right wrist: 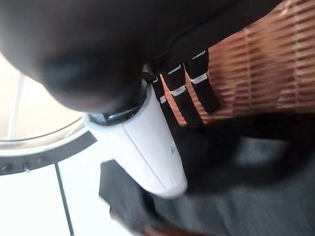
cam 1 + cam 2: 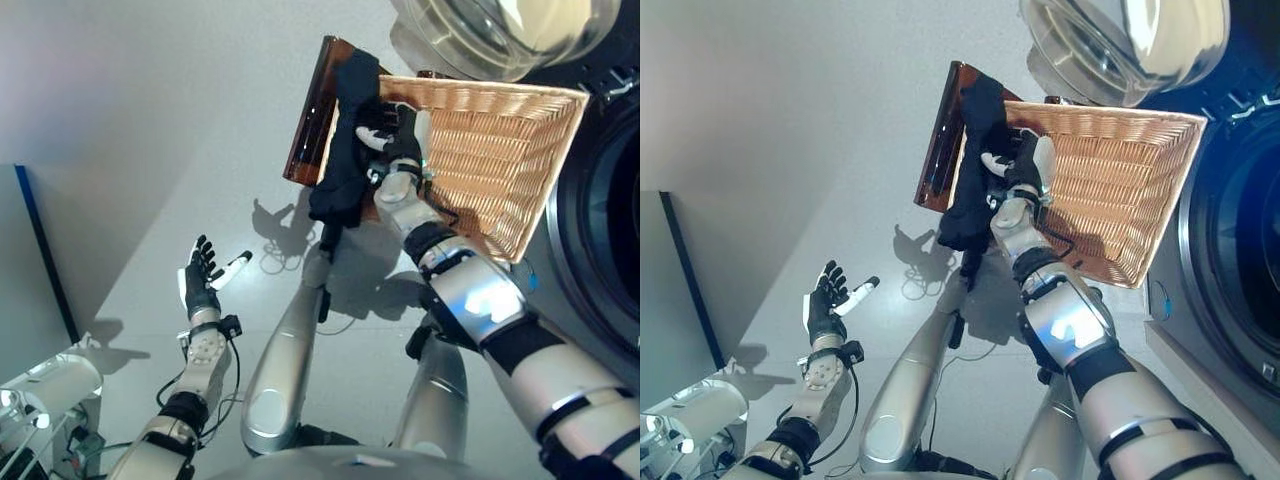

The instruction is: Pick up the clothes and place them into the washing machine

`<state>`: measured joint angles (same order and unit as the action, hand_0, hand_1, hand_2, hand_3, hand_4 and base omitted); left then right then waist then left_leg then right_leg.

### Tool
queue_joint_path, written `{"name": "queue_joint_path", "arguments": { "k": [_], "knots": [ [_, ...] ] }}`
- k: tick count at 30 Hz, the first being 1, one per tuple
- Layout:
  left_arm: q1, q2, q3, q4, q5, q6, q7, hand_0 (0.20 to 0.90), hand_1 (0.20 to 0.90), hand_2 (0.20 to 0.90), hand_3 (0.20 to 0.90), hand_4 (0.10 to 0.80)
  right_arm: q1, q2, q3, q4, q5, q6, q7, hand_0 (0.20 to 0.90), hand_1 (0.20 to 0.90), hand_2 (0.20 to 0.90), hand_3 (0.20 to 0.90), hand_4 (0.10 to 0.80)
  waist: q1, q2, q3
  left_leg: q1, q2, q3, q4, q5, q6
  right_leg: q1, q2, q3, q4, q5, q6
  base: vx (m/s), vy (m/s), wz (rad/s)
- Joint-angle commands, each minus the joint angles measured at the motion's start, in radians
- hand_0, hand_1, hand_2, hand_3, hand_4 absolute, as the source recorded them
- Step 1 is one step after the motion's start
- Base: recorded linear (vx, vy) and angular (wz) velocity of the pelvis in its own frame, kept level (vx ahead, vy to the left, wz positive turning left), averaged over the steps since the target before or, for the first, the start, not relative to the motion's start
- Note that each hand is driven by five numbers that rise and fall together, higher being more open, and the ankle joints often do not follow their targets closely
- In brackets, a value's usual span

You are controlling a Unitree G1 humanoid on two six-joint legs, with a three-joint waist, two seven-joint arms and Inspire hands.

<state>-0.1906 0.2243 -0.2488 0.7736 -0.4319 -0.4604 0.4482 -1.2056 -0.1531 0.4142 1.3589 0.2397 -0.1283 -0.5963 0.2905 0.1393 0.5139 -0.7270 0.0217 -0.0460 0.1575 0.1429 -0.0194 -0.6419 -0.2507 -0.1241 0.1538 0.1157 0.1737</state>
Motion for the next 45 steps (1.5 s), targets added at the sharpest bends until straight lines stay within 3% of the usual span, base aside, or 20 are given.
{"name": "queue_joint_path", "arguments": {
  "k": [1, 25, 26, 28, 29, 30, 31, 32, 40, 42, 44, 45],
  "knots": [
    [0.031, 0.082, 0.013, -0.064, -0.024, -0.038, 0.048, 0.900, 0.900, 0.900, 0.900, 0.800, -0.053, 0.012, -0.007, -0.034, -0.035, -0.035, -0.035, 0.200, 0.200, 0.200, 0.200, 0.300, 0.032, 0.036, 0.006, -0.034, -0.026, 0.058, -0.041, 0.019, -0.033, -0.002, -0.001, 0.062, 0.134, -0.136, -0.060, 0.000, 0.000, 0.00],
    [0.059, 0.079, 0.011, -0.055, -0.024, -0.037, 0.030, 0.900, 0.900, 0.900, 0.900, 0.800, -0.014, -0.002, -0.036, -0.023, -0.060, -0.028, -0.059, 0.214, 0.214, 0.214, 0.214, 0.310, 0.011, 0.042, 0.006, 0.008, -0.028, 0.069, -0.042, 0.017, -0.028, 0.030, 0.000, 0.075, 0.133, -0.135, -0.060, 0.000, 0.000, 0.00],
    [0.060, 0.078, 0.013, -0.053, -0.027, -0.038, 0.031, 0.900, 0.900, 0.900, 0.900, 0.800, -0.009, -0.004, -0.036, -0.025, -0.064, -0.029, -0.061, 0.252, 0.252, 0.252, 0.252, 0.337, 0.008, 0.039, 0.006, 0.008, -0.028, 0.070, -0.042, 0.017, -0.028, 0.029, 0.002, 0.077, 0.135, -0.134, -0.060, 0.000, 0.000, 0.00],
    [0.060, 0.075, 0.016, -0.048, -0.027, -0.037, 0.033, 0.900, 0.900, 0.900, 0.900, 0.800, 0.002, -0.007, -0.036, -0.027, -0.069, -0.029, -0.062, 0.266, 0.266, 0.266, 0.266, 0.347, 0.004, 0.034, 0.006, 0.013, -0.028, 0.071, -0.042, 0.015, -0.028, 0.033, 0.003, 0.077, 0.133, -0.133, -0.060, 0.000, 0.000, 0.00],
    [0.057, 0.073, 0.018, -0.039, -0.028, -0.036, 0.034, 0.900, 0.900, 0.900, 0.900, 0.800, 0.007, -0.010, -0.035, -0.028, -0.072, -0.029, -0.063, 0.315, 0.315, 0.315, 0.315, 0.382, 0.002, 0.030, 0.006, 0.016, -0.027, 0.072, -0.042, 0.014, -0.028, 0.035, 0.004, 0.079, 0.130, -0.133, -0.060, 0.000, 0.000, 0.00],
    [0.056, 0.073, 0.018, -0.036, -0.029, -0.037, 0.035, 0.900, 0.900, 0.900, 0.900, 0.800, 0.010, -0.013, -0.032, -0.027, -0.078, -0.028, -0.065, 0.433, 0.433, 0.433, 0.433, 0.467, 0.001, 0.027, 0.006, 0.016, -0.027, 0.073, -0.041, 0.013, -0.028, 0.036, 0.004, 0.077, 0.129, -0.133, -0.060, 0.014, -0.012, -0.04],
    [0.056, 0.068, 0.022, -0.032, -0.032, -0.037, 0.033, 0.900, 0.900, 0.900, 0.900, 0.800, 0.023, -0.018, -0.022, -0.028, -0.097, -0.024, -0.064, 0.494, 0.494, 0.494, 0.494, 0.510, -0.003, 0.022, 0.006, 0.020, -0.027, 0.073, -0.043, 0.013, -0.028, 0.042, 0.005, 0.077, 0.126, -0.132, -0.060, 0.015, -0.007, -0.06],
    [0.055, 0.067, 0.024, -0.029, -0.032, -0.037, 0.034, 0.900, 0.900, 0.900, 0.900, 0.800, 0.032, -0.022, -0.011, -0.032, -0.123, -0.017, -0.070, 0.900, 0.900, 0.900, 0.900, 0.800, -0.005, 0.019, 0.006, 0.022, -0.026, 0.074, -0.043, 0.013, -0.028, 0.046, 0.006, 0.076, 0.125, -0.132, -0.060, 0.014, -0.004, -0.06],
    [0.059, 0.064, 0.047, -0.027, -0.005, -0.036, 0.055, 0.900, 0.900, 0.900, 0.900, 0.800, 0.068, -0.071, 0.108, -0.063, -0.438, 0.093, -0.117, 0.900, 0.900, 0.900, 0.900, 0.800, -0.033, -0.009, 0.006, 0.021, -0.021, 0.073, -0.039, 0.011, -0.029, 0.048, 0.013, 0.073, 0.124, -0.128, -0.061, 0.001, -0.001, 0.00],
    [0.057, 0.061, 0.066, -0.028, 0.026, -0.026, 0.066, 0.900, 0.900, 0.900, 0.900, 0.800, 0.107, -0.125, 0.166, -0.109, -0.630, 0.174, -0.136, 0.900, 0.900, 0.900, 0.900, 0.800, -0.047, -0.023, 0.006, 0.018, -0.019, 0.068, -0.036, 0.010, -0.031, 0.050, 0.015, 0.068, 0.124, -0.128, -0.060, 0.021, -0.033, 0.00],
    [0.058, 0.059, 0.070, -0.028, 0.036, -0.025, 0.066, 0.900, 0.900, 0.900, 0.900, 0.800, 0.111, -0.150, 0.181, -0.116, -0.691, 0.196, -0.132, 0.900, 0.900, 0.900, 0.900, 0.800, -0.050, -0.024, 0.006, 0.019, -0.019, 0.066, -0.037, 0.011, -0.032, 0.052, 0.014, 0.066, 0.124, -0.128, -0.060, 0.000, 0.000, 0.00],
    [0.061, 0.057, 0.074, -0.037, 0.050, -0.024, 0.064, 0.900, 0.900, 0.900, 0.900, 0.800, 0.113, -0.201, 0.225, -0.127, -0.825, 0.253, -0.125, 0.900, 0.900, 0.900, 0.900, 0.800, -0.051, -0.029, 0.006, 0.022, -0.019, 0.062, -0.040, 0.011, -0.034, 0.062, 0.013, 0.059, 0.117, -0.129, -0.058, 0.000, 0.000, 0.00]
  ]
}}
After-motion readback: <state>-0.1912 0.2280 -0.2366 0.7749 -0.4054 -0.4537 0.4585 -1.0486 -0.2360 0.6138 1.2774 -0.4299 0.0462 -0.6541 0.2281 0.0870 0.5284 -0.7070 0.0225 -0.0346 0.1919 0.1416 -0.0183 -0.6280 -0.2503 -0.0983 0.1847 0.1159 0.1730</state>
